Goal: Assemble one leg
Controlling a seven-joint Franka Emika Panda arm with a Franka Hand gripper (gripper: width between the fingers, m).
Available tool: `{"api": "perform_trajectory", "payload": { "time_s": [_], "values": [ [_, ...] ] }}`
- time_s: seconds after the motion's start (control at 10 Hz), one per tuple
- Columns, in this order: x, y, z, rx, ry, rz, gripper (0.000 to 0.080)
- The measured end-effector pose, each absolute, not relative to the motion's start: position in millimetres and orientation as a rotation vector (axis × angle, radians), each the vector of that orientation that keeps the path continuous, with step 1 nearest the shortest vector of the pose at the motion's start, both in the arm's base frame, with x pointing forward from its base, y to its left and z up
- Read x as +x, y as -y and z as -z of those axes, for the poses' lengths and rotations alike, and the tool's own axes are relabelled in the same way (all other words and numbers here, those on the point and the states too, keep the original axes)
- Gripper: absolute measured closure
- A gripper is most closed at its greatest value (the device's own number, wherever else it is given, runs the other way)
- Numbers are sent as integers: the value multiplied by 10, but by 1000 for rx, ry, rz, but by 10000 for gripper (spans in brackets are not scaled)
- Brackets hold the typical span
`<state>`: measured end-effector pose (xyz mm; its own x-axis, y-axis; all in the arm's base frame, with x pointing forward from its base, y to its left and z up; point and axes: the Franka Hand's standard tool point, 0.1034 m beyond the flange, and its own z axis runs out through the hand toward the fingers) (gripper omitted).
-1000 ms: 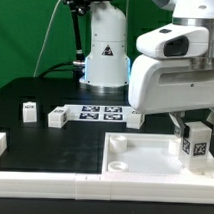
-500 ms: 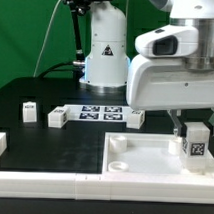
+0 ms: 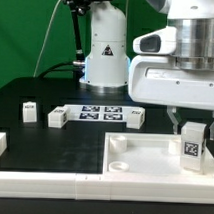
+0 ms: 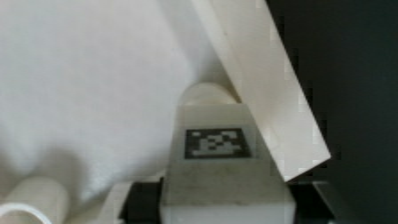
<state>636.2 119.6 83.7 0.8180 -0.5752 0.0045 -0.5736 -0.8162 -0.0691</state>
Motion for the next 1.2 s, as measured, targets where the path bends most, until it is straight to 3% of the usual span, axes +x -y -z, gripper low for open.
{"api": "perform_trajectory", "payload": {
  "time_s": [0.3, 0.7, 0.9, 1.0, 1.2],
  "values": [
    [6364, -1192, -836, -2739, -1385, 21, 508],
    [6361, -1198, -829, -2653, -1542, 15, 508],
    [6356, -1210, -823, -2733, -1403, 19, 265],
    [6352, -1227, -820, -2802, -1260, 23, 186],
    [6346, -1229, -805, -2914, -980, 31, 156]
  ]
}}
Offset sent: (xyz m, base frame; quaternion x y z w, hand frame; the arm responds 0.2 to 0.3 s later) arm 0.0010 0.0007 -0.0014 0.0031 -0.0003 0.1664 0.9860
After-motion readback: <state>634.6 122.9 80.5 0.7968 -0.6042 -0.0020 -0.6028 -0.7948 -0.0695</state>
